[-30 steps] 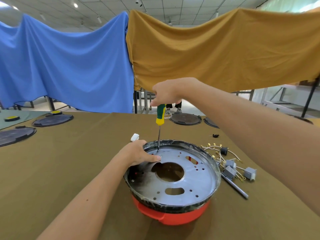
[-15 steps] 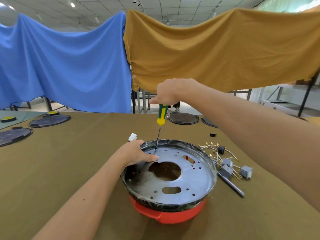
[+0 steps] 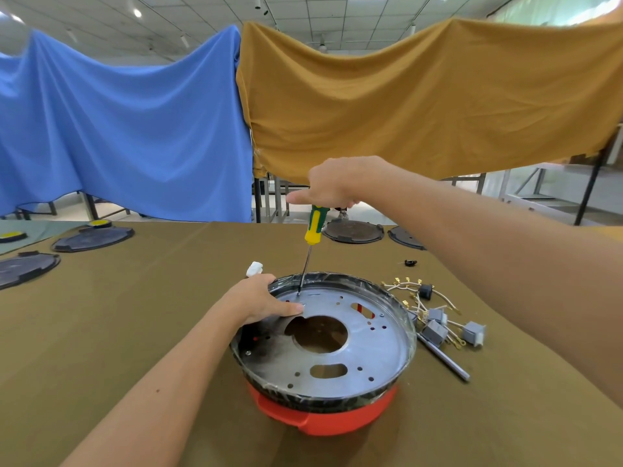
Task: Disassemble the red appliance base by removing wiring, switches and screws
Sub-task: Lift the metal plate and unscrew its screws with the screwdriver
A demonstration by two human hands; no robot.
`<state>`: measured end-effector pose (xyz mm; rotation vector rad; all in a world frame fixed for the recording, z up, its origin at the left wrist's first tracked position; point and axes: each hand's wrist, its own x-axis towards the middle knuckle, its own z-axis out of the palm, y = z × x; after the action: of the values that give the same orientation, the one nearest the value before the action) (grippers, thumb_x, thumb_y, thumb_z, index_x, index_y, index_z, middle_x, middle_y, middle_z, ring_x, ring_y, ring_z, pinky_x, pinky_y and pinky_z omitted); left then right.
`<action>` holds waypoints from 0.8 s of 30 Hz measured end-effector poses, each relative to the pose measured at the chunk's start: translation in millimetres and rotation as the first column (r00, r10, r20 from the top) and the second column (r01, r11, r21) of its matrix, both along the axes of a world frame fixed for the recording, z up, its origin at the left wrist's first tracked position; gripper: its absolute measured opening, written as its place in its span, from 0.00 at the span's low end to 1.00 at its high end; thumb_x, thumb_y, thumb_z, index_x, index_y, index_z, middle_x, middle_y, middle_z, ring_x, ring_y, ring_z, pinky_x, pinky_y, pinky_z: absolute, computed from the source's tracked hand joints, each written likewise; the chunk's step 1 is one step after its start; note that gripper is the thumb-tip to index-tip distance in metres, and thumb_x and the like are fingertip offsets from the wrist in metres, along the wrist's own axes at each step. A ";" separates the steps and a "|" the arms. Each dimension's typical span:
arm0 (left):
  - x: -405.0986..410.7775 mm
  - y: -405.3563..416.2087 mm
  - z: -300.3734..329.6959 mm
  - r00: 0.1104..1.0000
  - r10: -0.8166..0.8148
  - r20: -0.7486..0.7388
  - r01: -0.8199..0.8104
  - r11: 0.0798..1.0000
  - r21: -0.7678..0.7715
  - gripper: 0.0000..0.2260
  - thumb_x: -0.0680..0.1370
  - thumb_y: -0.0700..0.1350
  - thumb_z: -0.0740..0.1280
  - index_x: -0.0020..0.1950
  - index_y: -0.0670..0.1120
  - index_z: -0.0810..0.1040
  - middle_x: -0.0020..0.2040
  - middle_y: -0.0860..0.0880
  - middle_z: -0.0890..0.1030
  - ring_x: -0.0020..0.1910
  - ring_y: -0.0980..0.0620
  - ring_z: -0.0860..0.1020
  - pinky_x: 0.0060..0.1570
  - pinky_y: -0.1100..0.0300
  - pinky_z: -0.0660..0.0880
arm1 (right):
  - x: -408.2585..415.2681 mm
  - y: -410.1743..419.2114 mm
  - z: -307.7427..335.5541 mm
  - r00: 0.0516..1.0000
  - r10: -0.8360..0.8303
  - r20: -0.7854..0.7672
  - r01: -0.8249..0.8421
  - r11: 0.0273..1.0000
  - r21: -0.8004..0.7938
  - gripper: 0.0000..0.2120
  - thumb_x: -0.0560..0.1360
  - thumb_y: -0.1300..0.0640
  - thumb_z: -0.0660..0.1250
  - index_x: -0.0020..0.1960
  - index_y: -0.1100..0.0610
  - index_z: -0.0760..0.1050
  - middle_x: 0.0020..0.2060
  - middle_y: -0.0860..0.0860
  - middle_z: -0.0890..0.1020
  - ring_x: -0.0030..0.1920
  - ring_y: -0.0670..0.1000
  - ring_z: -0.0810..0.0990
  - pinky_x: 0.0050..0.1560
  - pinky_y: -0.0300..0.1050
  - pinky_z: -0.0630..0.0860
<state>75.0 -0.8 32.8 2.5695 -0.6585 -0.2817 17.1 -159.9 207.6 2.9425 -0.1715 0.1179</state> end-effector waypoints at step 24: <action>-0.8 0.2 0.5 1.000 0.002 -0.004 -0.002 1.000 -0.010 0.47 0.68 0.67 0.72 0.79 0.46 0.58 0.77 0.47 0.64 0.73 0.44 0.66 0.69 0.51 0.65 | -5.1 -10.0 9.2 0.961 0.264 -0.081 -0.212 0.894 0.396 0.10 0.80 0.59 0.65 0.61 0.55 0.72 0.49 0.53 0.74 0.43 0.51 0.73 0.40 0.42 0.73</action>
<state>74.3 -0.6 33.3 2.5592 -0.6541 -0.2822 12.1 -169.9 216.8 3.3380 0.2152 -0.0909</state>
